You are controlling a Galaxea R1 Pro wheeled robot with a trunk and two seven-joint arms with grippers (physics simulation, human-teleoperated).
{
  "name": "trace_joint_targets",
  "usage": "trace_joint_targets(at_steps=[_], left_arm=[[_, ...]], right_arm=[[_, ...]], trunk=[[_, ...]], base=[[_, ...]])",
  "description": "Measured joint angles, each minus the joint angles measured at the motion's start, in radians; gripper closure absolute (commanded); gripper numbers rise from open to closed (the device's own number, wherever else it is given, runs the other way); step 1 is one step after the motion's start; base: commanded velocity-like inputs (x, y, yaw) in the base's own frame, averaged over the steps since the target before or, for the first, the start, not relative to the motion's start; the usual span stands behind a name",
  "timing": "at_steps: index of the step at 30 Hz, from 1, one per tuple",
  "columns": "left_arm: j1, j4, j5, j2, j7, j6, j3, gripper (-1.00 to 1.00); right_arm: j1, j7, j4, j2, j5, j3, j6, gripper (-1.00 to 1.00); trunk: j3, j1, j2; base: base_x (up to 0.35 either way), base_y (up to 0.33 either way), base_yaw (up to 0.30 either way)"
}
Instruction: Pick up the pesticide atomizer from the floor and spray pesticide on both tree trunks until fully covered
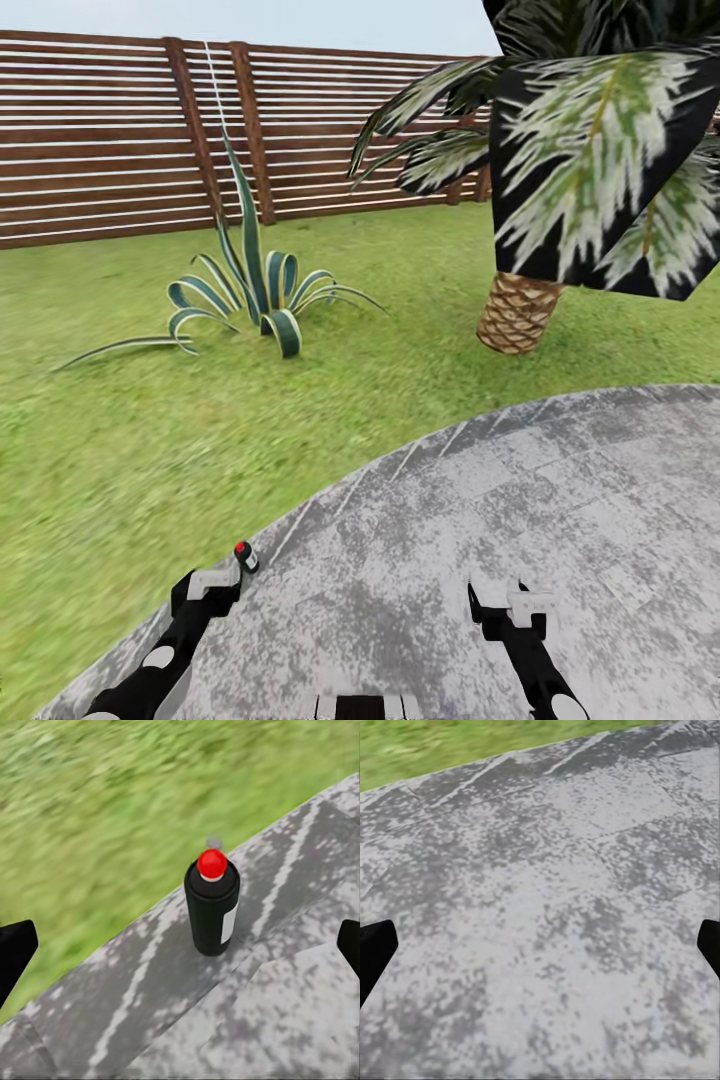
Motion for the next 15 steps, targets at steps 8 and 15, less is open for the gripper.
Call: trace_joint_targets(at_steps=[8, 15], left_arm=[[0.0, 0.001, 0.0, 0.001, 0.0, -0.001, 0.0, -1.0], [0.0, 0.001, 0.0, 0.001, 0.0, -0.001, 0.0, -1.0]], right_arm=[[0.0, 0.0, 0.0, -0.001, 0.0, 0.0, 0.0, -1.0], [0.0, 0.0, 0.0, 0.0, 0.0, 0.0, 0.0, -1.0]], trunk=[[-0.044, 0.004, -0.002], [-0.082, 0.007, -0.004]], base=[[0.0, 0.0, 0.0], [0.0, 0.0, 0.0]])
